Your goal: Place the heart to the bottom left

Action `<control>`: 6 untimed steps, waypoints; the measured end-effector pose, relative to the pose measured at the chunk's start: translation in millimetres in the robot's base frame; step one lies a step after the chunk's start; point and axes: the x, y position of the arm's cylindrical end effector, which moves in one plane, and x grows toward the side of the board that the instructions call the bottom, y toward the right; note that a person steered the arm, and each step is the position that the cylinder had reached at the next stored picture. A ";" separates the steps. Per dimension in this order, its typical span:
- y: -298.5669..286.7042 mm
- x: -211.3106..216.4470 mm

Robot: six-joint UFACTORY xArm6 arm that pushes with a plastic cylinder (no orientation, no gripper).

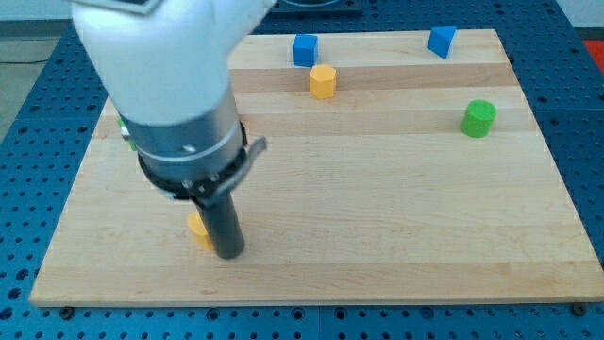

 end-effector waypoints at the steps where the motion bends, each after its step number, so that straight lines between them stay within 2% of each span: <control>1: -0.2 -38.2; 2: -2.1 -59.5; 3: -24.6 -53.3; 4: -45.2 -30.1; 6: -33.2 -5.8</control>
